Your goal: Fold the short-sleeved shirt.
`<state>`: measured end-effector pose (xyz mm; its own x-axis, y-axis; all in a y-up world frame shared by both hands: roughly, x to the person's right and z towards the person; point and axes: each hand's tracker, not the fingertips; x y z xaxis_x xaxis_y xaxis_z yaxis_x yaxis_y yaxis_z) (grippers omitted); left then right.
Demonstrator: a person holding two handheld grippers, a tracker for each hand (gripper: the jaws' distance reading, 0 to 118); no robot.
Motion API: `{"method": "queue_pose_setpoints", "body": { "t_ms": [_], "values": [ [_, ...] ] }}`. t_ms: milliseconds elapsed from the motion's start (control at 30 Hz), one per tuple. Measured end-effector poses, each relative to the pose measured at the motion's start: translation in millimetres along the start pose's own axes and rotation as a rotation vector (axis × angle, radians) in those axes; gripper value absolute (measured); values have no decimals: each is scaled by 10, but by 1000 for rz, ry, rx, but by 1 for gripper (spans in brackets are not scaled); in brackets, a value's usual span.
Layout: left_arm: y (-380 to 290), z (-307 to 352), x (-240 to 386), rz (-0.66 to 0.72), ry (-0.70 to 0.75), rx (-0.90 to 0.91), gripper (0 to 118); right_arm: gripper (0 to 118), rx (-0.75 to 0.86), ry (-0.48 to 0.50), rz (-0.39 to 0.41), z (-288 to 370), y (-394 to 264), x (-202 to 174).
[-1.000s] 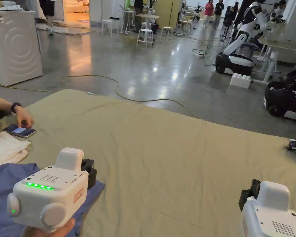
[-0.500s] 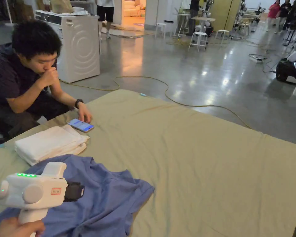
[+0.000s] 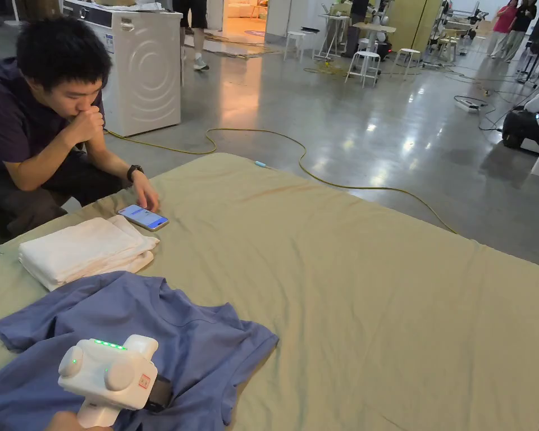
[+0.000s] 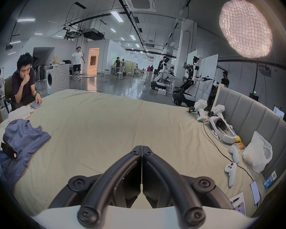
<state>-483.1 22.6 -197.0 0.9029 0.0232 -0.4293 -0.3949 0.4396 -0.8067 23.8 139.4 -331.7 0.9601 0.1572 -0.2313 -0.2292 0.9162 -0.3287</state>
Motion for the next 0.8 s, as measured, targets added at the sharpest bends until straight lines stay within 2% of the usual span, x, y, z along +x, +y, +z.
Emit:
{"method": "queue_pose_setpoints", "body": {
  "t_ms": [67,100,133,167,200,267,367,533,800],
  "values": [
    [-10,-13,63,-44,52,13,61,0,0,-7,2,8,-21,22],
    [-29,-17,77,-64,44,37,42,0,-2,-12,-1,6,-25,27],
    [-40,-25,96,-75,55,58,15,0,-4,-15,-6,-2,-28,32],
    [-46,-45,107,-86,99,69,11,0,-7,-19,-9,-12,-36,43],
    [-66,-76,92,-87,117,63,10,0,-12,-20,-12,-20,-38,48],
    [-74,-111,-7,-48,62,61,7,0,-21,-18,-28,-27,-39,54],
    [-48,-21,-153,72,-13,78,6,0,-19,-15,-31,-16,-46,67],
    [148,635,-192,143,-34,268,6,0,-2,-23,-37,21,-24,100],
    [683,1883,366,66,-68,542,6,0,36,-11,-89,115,83,220]
  ]
}}
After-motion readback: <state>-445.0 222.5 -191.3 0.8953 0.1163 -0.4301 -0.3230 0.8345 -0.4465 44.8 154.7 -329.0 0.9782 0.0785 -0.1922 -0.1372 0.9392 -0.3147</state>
